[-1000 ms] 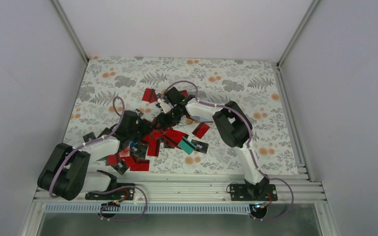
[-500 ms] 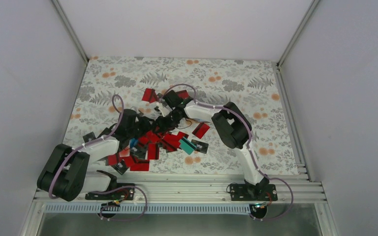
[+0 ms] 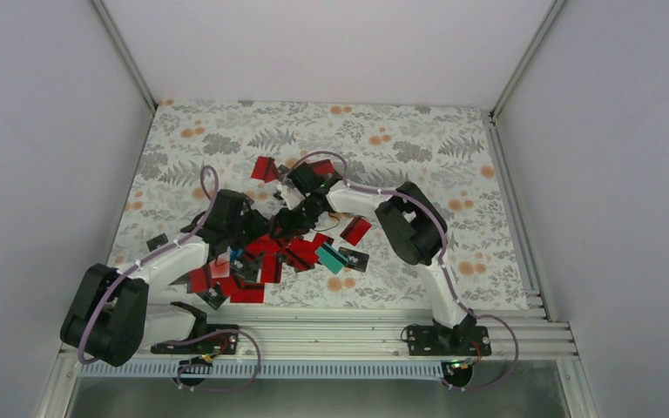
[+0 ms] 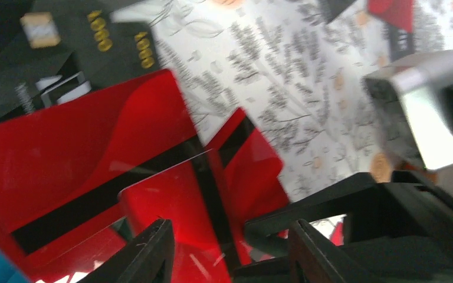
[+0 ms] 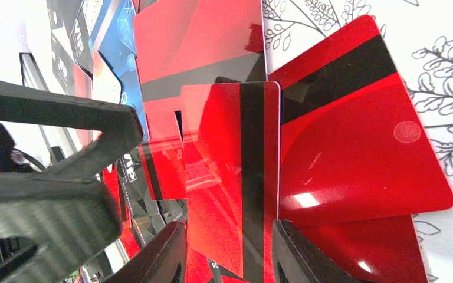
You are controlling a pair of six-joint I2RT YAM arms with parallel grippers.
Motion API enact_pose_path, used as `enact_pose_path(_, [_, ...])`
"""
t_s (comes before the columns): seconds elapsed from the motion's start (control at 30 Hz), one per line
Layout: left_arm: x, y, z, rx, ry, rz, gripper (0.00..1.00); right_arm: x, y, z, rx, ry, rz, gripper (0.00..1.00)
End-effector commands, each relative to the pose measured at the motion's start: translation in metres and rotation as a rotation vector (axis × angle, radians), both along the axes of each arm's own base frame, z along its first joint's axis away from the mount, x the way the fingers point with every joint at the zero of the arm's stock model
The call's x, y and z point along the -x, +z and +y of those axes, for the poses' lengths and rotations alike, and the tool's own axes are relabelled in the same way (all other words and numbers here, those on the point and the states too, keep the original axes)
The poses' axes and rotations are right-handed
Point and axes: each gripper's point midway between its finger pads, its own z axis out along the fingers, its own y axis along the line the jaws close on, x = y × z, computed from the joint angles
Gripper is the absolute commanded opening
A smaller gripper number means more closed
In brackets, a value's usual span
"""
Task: Put the credit cards into the card holder
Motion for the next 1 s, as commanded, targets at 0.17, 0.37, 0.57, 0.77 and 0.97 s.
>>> enact_pose_path(0.17, [0.038,-0.039,0.000,-0.043,-0.098,0.177,0.63,0.015,-0.016,-0.010,0.078,-0.001,0.018,0.39])
enact_pose_path(0.37, [0.039,-0.054,0.001,-0.058,-0.098,0.206,0.68,0.019,-0.017,-0.010,0.064,0.010,0.034,0.39])
enact_pose_path(0.57, [0.038,-0.067,-0.004,-0.033,-0.102,0.218,0.67,0.023,-0.019,-0.007,0.050,0.023,0.052,0.39])
enact_pose_path(0.77, [0.035,-0.063,-0.009,0.006,-0.109,0.189,0.66,0.023,-0.023,-0.006,0.052,0.026,0.060,0.38])
enact_pose_path(0.97, [0.027,-0.035,-0.017,0.046,-0.136,0.100,0.65,0.017,-0.023,-0.002,0.048,0.014,0.054,0.37])
